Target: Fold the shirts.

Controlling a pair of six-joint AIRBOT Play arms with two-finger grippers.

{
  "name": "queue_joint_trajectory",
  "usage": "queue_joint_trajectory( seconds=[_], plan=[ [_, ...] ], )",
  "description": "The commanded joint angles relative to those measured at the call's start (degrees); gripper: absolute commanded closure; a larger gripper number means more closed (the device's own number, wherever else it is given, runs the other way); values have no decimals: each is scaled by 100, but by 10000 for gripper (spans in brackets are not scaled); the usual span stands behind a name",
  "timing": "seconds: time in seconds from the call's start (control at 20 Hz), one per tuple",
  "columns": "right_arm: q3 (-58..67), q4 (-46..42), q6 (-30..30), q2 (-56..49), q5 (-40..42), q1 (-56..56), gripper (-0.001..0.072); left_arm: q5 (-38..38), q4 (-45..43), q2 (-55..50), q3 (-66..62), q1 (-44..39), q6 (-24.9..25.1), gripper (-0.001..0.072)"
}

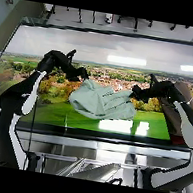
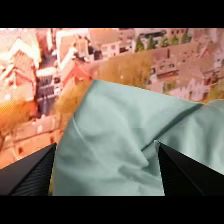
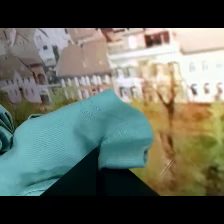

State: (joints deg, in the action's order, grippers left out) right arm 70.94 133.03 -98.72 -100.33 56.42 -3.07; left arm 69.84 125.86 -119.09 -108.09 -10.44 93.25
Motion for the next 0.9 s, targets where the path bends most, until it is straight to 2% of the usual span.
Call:
queue_joint_trajectory(
  seconds=[0.0, 0.15, 0.2, 0.3, 0.35, 0.4, 0.65, 0.85],
  plan=[
    [7, 94, -11, 13, 76, 4, 690, -87, 144, -317, -9, -125, 210, 6],
    [33, 118, -13, 52, 79, 2, 690, -140, 177, -387, -9, -273, 236, 6],
    [39, 120, -15, 79, 79, 2, 690, -164, 181, -385, -9, -315, 236, 82],
    [46, 122, -15, 136, 74, 2, 690, -179, 173, -389, -9, -400, 236, 488],
    [48, 122, -13, 173, 74, 0, 690, -181, 173, -391, -9, -404, 299, 626],
    [50, 122, -15, 212, 74, -4, 690, -195, 173, -389, -9, -442, 345, 693],
    [87, 205, -15, 667, 81, -7, 690, -85, 173, -319, -741, -457, 330, 694],
    [367, 208, -35, 1322, 210, -55, 690, -407, 122, 608, -929, -310, 328, 695]
  ],
)
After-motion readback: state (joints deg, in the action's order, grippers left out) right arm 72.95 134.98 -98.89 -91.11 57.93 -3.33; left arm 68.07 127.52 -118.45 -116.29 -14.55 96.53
